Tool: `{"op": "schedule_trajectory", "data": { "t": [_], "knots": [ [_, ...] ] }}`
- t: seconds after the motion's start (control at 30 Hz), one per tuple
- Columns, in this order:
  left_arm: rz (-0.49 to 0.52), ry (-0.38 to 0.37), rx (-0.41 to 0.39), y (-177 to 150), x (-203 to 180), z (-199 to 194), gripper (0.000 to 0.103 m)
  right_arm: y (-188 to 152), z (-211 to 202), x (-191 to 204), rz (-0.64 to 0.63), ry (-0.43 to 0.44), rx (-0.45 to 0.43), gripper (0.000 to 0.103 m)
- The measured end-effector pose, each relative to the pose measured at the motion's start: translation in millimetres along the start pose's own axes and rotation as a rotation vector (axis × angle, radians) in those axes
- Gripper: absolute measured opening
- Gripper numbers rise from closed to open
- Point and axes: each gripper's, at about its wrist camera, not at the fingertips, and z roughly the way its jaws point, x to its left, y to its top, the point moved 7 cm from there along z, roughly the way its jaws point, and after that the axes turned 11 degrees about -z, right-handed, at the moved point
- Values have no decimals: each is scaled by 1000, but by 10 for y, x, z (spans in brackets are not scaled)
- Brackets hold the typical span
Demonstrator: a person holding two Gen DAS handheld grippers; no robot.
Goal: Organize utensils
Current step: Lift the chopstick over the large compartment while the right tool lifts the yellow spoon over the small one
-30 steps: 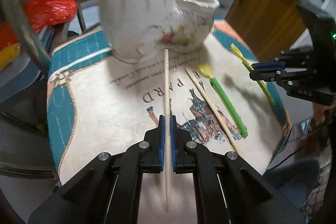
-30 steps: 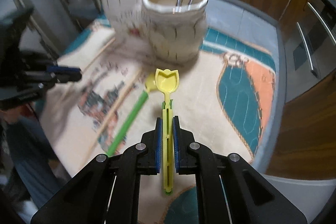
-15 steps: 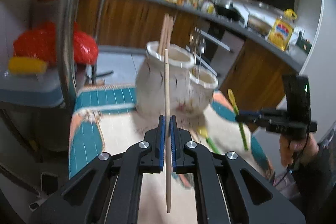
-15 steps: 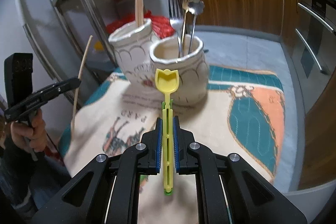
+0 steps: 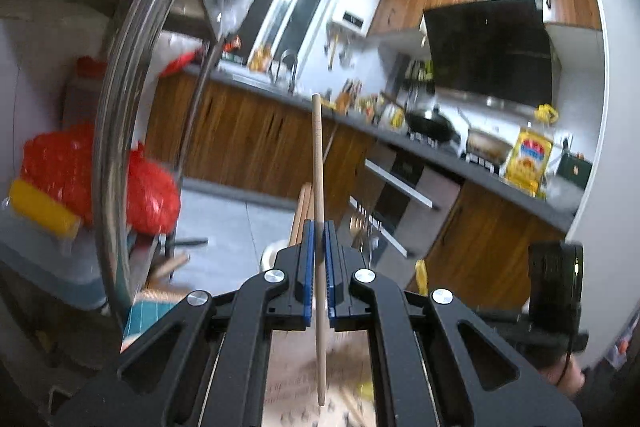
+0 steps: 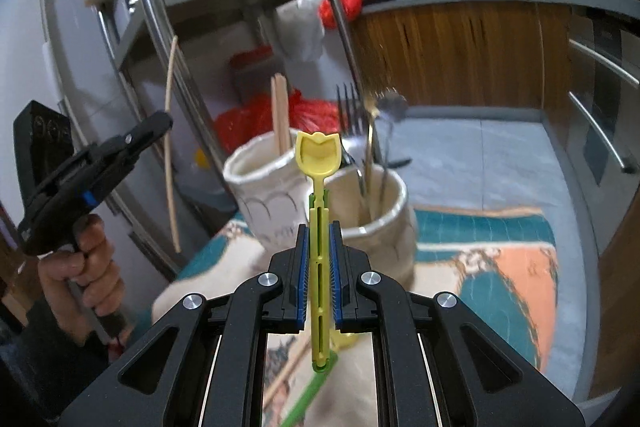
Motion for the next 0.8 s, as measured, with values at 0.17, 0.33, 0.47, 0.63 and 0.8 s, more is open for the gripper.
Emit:
{"op": "schedule_trajectory", "data": {
  "t": [0.17, 0.33, 0.47, 0.63, 0.8],
  "knots": [
    [-9, 3, -58, 139, -85, 158, 5, 158, 66, -19, 25, 12, -75, 11],
    [36, 19, -130, 230, -193, 239, 5, 304, 74, -72, 45, -4, -156, 11],
    [70, 34, -210, 334, -279, 265, 5, 406, 63, -143, 71, -11, -232, 11],
    [62, 37, -246, 373, -271, 383, 5, 469, 86, -257, 109, -13, -302, 11],
    [93, 78, -217, 203, -232, 595, 5, 473, 212, -337, 111, -64, -309, 11]
  ]
}}
